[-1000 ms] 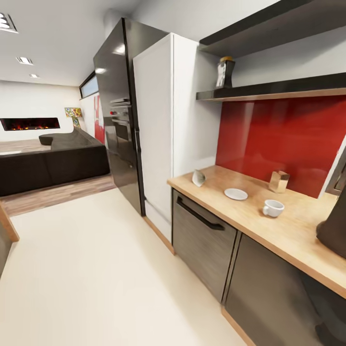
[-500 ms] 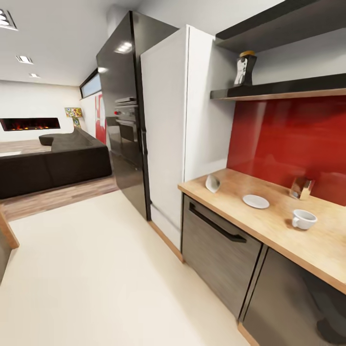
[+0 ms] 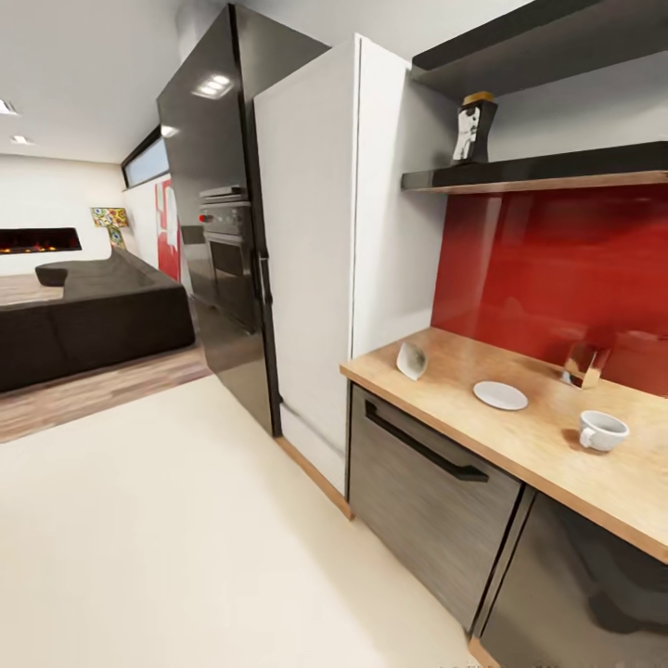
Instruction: Set up a coffee station on the kitchen countertop: keep the coffee maker on the countertop, move the bottle of coffee from the kitchen shelf to the counter next to the coffee maker, place a paper coffee filter on top of the coffee maker, put the saucer next to the coffee maker with the coffee cup on the saucer, and place the electric kettle next to the coffee maker.
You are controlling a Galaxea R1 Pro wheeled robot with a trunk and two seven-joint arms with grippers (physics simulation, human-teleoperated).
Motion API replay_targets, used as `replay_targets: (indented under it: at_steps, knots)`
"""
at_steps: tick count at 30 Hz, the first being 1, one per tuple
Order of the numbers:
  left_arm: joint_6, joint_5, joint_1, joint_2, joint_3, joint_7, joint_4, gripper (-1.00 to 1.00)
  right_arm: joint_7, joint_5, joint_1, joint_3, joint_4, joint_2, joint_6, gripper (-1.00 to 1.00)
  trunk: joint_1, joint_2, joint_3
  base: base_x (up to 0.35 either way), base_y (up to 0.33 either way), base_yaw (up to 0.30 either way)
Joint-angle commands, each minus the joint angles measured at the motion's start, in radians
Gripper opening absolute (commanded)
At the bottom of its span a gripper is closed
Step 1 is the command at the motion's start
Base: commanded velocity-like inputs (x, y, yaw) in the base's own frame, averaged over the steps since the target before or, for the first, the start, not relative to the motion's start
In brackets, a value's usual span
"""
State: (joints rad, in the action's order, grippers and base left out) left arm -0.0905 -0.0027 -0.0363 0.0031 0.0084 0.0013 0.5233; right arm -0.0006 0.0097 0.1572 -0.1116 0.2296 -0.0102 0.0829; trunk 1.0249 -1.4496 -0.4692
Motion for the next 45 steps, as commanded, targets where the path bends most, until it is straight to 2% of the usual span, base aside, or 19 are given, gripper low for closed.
replay_targets:
  at_steps: [1, 35, 45]
  knots:
    - [-0.002, 0.0, 0.0, 0.0, 0.001, 0.0, 0.001, 1.0, 0.0, 0.001, 0.001, -0.005, -0.001, -0.001, 0.003, 1.0, 0.0, 0.0, -0.001, 0.05, 0.05, -0.243]
    - [-0.005, 0.0, 0.0, 0.0, 0.001, 0.0, 0.001, 1.0, 0.001, 0.001, 0.001, -0.005, -0.001, -0.001, 0.003, 1.0, 0.0, 0.0, -0.001, 0.005, 0.005, -0.252]
    - [-0.005, 0.0, 0.0, 0.0, 0.001, 0.0, 0.001, 1.0, 0.001, 0.001, 0.001, -0.005, -0.001, -0.001, 0.003, 1.0, 0.0, 0.0, -0.001, 0.124, 0.2, -0.044]
